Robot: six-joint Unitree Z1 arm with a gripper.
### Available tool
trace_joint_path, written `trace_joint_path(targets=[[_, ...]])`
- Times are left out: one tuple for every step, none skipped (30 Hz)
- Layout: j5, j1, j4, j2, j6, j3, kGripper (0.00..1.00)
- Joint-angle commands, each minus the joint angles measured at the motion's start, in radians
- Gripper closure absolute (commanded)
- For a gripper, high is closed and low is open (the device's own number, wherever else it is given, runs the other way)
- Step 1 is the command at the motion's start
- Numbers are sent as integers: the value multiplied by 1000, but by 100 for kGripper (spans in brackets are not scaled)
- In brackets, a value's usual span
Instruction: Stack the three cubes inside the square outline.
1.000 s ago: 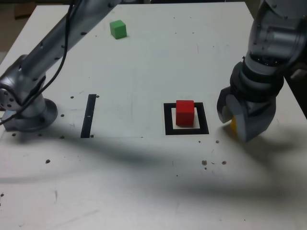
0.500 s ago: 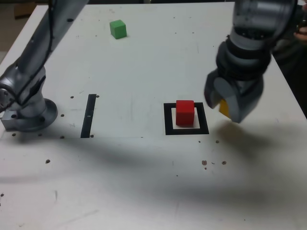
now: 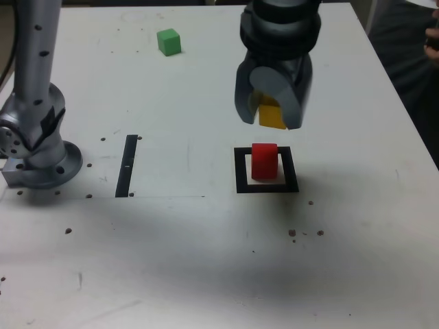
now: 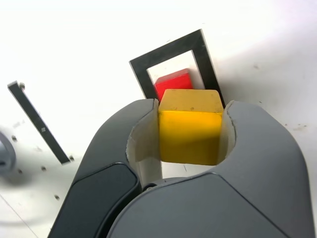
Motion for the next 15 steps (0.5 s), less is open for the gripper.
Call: trace_joint_path(targets=[[-18,10,-10,-14,-24,22,66],[-29,15,-16,-17,-36,34,66],[-40,19,-22,-20,-47,46,66],[-50,24,-29,-21,-56,58,66],[-59,28,-35,-23,-65,69,66],[-67,32,-42,-23,-72,79,66],[-73,35,-48,-23,-77,87,66],[-78,37,-53,-23,-81,92,66],[-83,39,-58,-21,-84,96,66],[-87,41,-62,-18,-86,98,66],[-91,43,-65,-15,-87,100,66],[-95,45,-69,-11,-88,101,66],[-99,48,-74,-7,-88,102,66],[-104,51,-80,-1,-88,105,66],[-109,55,-84,4,-88,107,66]])
